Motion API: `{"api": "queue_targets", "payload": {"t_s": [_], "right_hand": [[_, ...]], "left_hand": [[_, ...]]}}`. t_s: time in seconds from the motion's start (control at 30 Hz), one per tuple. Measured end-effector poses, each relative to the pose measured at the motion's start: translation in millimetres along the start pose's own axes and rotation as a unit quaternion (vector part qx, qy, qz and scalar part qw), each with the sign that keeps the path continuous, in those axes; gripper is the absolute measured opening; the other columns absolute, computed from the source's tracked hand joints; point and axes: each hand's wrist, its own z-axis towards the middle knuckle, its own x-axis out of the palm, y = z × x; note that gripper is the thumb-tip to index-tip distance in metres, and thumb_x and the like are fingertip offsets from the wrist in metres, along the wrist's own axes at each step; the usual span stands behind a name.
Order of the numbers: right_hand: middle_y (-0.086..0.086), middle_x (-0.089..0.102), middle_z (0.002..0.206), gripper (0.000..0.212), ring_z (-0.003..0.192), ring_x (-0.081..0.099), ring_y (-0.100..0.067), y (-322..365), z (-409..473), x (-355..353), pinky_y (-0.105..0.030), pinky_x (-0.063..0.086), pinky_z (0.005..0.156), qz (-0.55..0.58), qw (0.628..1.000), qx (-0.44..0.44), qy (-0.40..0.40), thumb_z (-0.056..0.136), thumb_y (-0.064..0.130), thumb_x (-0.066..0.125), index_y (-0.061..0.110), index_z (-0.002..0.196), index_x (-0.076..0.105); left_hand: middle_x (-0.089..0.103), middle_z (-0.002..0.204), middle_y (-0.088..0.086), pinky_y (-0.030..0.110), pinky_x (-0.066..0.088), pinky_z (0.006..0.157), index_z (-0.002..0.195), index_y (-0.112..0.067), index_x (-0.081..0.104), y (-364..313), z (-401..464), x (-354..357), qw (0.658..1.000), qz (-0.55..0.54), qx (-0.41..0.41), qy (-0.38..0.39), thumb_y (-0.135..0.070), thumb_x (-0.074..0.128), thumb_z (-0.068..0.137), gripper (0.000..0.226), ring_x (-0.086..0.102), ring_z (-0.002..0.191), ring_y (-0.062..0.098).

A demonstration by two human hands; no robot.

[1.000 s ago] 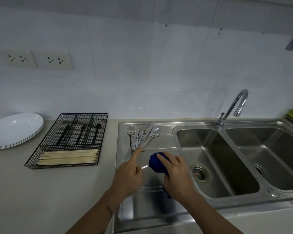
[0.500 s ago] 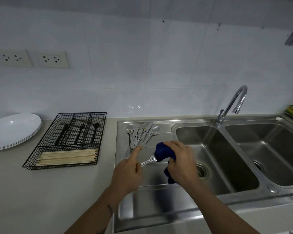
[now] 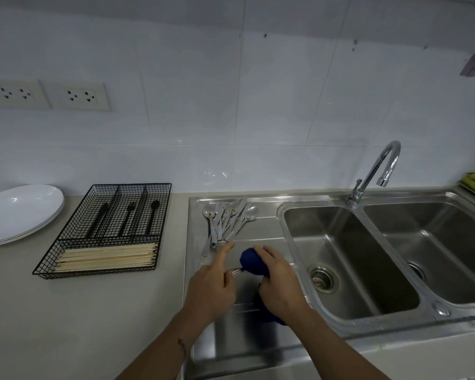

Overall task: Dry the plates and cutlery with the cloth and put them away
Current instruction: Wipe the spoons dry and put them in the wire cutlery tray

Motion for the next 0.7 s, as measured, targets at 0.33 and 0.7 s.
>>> {"api": "queue_targets", "payload": {"t_s": [0.33,0.7], "right_hand": [[-0.007,0.035,0.147,0.078,0.124,0.043,-0.025,23.1,-1.6,-6.9,-0.037,0.047,0.097,-0.081,0.996,-0.037,0.011,0.078,0.004,0.054,0.027,0.148,0.028],[-0.001,0.025,0.153,0.076,0.135,0.032,-0.019,25.8,14.8,0.4,-0.022,0.033,0.109,-0.049,0.997,-0.053,-0.012,0.079,-0.004,0.059,0.023,0.146,0.035]], "left_hand": [[0.051,0.054,-0.001,0.019,0.033,0.044,0.146,-0.037,0.033,-1.0,12.7,-12.3,0.999,-0.014,0.005,-0.039,-0.009,0.05,0.093,0.062,0.042,0.044,0.009],[0.047,0.053,-0.004,0.019,0.035,0.047,0.146,-0.034,0.034,4.4,19.5,-11.9,0.997,-0.078,-0.004,-0.024,-0.007,0.049,0.095,0.059,0.043,0.047,0.007]]}}
